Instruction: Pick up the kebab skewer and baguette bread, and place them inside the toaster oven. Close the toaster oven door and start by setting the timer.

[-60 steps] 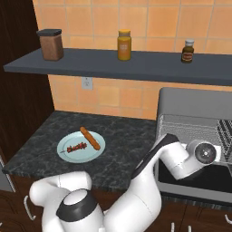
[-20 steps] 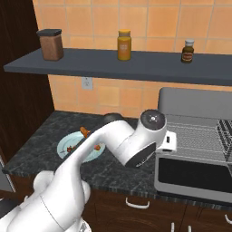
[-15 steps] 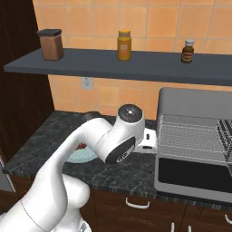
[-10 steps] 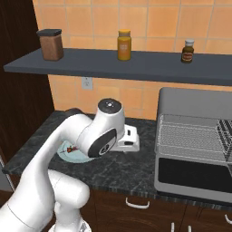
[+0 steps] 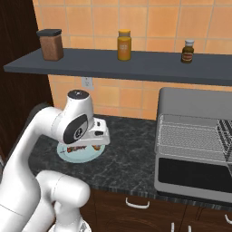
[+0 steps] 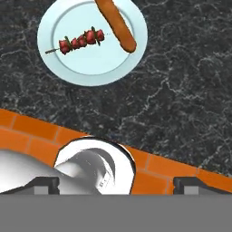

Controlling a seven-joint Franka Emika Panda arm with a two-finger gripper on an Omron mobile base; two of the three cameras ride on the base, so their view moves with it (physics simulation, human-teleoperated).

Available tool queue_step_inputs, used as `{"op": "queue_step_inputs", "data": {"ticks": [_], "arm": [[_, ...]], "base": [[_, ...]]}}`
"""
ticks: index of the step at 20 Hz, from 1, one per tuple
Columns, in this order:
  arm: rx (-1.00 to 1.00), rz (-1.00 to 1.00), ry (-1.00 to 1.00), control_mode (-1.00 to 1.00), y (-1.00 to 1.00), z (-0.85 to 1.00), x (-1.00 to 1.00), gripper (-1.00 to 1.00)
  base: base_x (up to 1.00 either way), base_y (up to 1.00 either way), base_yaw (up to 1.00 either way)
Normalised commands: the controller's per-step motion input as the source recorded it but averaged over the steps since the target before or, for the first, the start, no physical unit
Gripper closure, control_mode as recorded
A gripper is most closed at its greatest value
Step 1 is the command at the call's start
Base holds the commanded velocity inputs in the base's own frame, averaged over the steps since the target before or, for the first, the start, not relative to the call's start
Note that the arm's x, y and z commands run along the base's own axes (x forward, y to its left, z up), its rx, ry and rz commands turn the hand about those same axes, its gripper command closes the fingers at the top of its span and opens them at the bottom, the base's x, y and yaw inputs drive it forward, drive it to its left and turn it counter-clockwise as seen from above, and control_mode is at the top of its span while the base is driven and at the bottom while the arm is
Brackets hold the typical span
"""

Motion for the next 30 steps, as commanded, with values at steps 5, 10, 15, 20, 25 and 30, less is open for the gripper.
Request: {"op": "queue_step_inputs", "data": {"ticks": [5,10,15,20,25,30], "arm": [[-0.01,0.19,0.0,-1.0,0.48,-0.29,0.53,-1.0],[0.0,0.21,0.04,-1.0,0.3,-0.16,0.66,-1.0],[0.0,0.01,0.01,-1.0,0.28,-0.16,0.56,-1.0],[0.0,0.01,0.0,-1.0,0.03,-0.28,0.76,-1.0],[0.0,0.01,0.0,-1.0,0.01,-0.22,0.75,-1.0],[-0.01,0.0,0.0,-1.0,0.1,-0.36,0.68,-1.0]], "base": [[0.0,0.0,0.0],[0.0,0.0,0.0],[0.0,0.0,0.0],[0.0,0.0,0.0],[0.0,0.0,0.0],[0.0,0.0,0.0]]}}
